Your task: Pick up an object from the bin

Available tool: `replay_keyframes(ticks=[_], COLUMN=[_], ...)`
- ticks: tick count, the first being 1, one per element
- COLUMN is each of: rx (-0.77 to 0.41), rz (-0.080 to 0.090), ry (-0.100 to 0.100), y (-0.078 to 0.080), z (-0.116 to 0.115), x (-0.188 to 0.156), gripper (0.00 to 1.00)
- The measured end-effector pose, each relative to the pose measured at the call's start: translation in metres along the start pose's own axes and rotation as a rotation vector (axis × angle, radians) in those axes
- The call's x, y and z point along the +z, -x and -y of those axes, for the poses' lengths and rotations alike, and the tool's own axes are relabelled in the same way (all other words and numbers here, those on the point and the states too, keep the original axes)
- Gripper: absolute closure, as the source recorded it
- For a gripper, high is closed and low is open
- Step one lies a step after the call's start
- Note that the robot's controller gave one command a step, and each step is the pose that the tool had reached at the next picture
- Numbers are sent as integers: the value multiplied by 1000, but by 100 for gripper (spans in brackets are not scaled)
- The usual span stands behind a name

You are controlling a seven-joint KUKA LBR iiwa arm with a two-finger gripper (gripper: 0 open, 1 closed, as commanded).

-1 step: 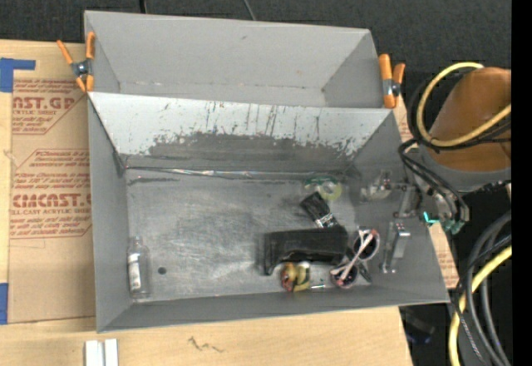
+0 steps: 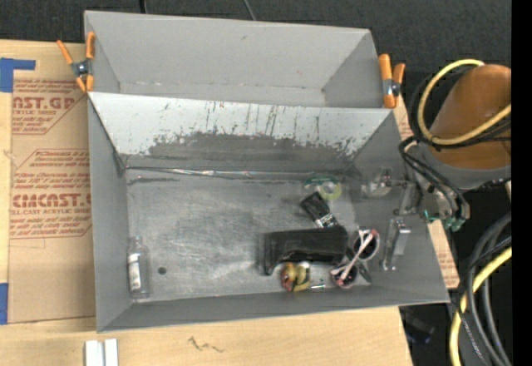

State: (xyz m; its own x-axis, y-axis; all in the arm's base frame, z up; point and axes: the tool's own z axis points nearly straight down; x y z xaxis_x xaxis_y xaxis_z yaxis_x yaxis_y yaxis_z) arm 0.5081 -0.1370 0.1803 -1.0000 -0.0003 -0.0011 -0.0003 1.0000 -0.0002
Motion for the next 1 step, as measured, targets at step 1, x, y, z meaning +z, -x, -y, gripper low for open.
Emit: replay_keyframes(ticks=[1], rx=[-205], rz=[37], ry=[-12], y=[-7], z=[-64], x=[98], gripper=[100])
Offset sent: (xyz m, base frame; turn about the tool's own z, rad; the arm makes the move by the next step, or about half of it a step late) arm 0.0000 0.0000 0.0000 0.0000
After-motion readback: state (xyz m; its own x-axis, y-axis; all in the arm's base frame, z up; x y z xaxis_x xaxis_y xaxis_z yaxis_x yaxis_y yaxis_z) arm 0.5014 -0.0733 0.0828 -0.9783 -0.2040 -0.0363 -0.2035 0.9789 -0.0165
